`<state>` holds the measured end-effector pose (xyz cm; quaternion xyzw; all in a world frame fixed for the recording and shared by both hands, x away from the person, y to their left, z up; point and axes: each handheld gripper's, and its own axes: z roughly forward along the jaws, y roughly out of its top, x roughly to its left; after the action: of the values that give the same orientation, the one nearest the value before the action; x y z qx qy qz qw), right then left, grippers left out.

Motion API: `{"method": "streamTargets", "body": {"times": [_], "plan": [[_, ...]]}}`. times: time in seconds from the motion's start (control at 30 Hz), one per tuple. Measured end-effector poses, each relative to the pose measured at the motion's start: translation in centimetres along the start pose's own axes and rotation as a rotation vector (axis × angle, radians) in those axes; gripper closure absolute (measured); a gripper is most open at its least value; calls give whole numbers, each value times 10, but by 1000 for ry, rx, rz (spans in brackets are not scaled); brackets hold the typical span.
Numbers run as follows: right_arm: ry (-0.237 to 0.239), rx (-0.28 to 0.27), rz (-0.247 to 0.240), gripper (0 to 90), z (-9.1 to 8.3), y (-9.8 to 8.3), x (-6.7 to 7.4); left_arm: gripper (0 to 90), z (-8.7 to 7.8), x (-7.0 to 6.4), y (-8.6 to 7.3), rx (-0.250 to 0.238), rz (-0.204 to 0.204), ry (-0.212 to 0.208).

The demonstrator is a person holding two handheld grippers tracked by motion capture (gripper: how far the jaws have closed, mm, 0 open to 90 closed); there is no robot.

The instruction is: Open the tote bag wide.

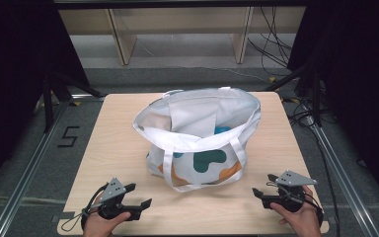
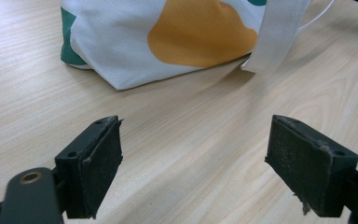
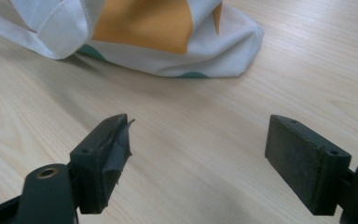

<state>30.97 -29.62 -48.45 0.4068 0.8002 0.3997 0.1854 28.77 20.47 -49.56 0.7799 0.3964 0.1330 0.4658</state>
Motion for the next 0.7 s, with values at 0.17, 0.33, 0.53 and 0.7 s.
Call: {"method": "streamTargets", "body": {"times": [0.17,0.33,0.53,0.7], "plan": [[4,19,14,219,0,-1,1,171,1,0,0,-3,-2,9],[-6,26,23,198,0,-1,1,163,0,1,-1,-6,-2,14],[-29,-2,-21,207,0,-1,-3,160,0,2,0,0,44,12],[-7,-2,16,294,-2,3,0,202,-1,3,1,-5,19,18]]}}
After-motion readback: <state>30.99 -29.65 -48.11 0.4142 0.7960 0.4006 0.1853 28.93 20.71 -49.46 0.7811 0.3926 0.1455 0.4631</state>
